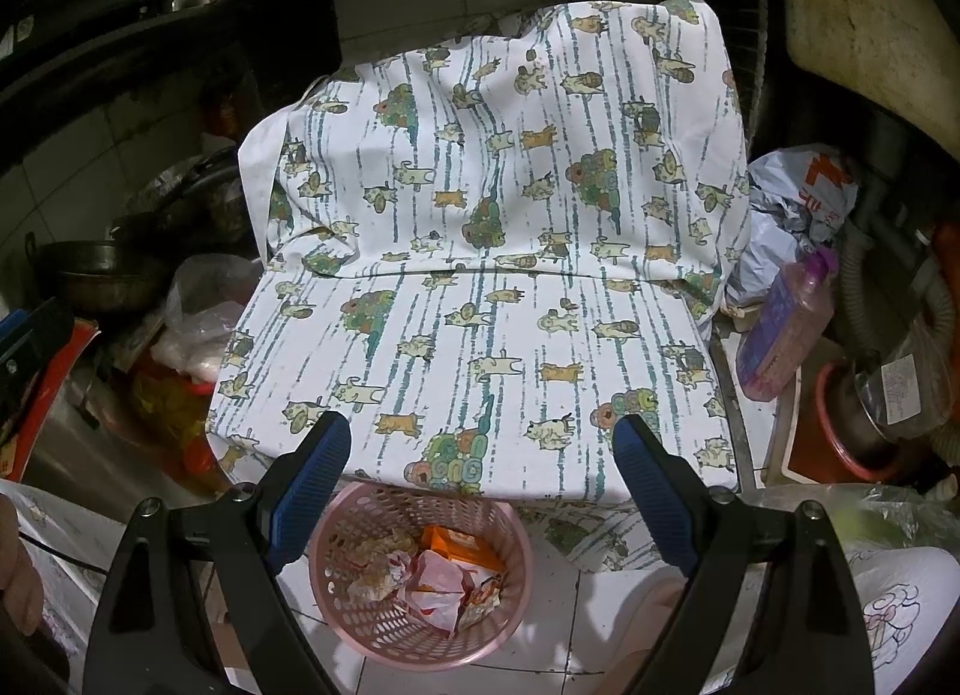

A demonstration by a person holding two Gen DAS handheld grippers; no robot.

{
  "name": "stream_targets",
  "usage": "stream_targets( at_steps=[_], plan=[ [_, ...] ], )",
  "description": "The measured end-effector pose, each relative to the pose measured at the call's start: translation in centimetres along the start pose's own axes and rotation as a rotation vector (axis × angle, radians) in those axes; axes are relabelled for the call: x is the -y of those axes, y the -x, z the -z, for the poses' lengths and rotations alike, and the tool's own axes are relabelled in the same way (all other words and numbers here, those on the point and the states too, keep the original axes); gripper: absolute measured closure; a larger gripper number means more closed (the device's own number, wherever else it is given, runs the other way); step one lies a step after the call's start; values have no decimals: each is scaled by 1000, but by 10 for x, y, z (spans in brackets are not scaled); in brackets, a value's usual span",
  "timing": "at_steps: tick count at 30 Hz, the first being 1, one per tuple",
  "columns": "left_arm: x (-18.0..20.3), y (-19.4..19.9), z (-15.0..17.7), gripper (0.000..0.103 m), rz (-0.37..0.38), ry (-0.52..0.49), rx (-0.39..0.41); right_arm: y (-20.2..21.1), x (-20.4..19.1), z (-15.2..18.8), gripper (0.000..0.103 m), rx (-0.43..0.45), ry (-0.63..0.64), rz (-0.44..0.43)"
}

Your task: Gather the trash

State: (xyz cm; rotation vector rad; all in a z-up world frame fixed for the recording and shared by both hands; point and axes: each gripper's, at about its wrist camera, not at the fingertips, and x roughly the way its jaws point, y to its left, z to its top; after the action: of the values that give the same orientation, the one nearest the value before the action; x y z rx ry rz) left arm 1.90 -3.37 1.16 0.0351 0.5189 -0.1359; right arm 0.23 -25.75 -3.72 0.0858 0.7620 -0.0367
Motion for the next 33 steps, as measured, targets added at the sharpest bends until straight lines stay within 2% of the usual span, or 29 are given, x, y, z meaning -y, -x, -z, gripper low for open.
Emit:
stream_targets(
  at_steps=[33],
  plan=[
    [2, 3, 0, 0, -10, -4, 7, -1, -1, 0, 15, -2, 5, 1]
  ],
)
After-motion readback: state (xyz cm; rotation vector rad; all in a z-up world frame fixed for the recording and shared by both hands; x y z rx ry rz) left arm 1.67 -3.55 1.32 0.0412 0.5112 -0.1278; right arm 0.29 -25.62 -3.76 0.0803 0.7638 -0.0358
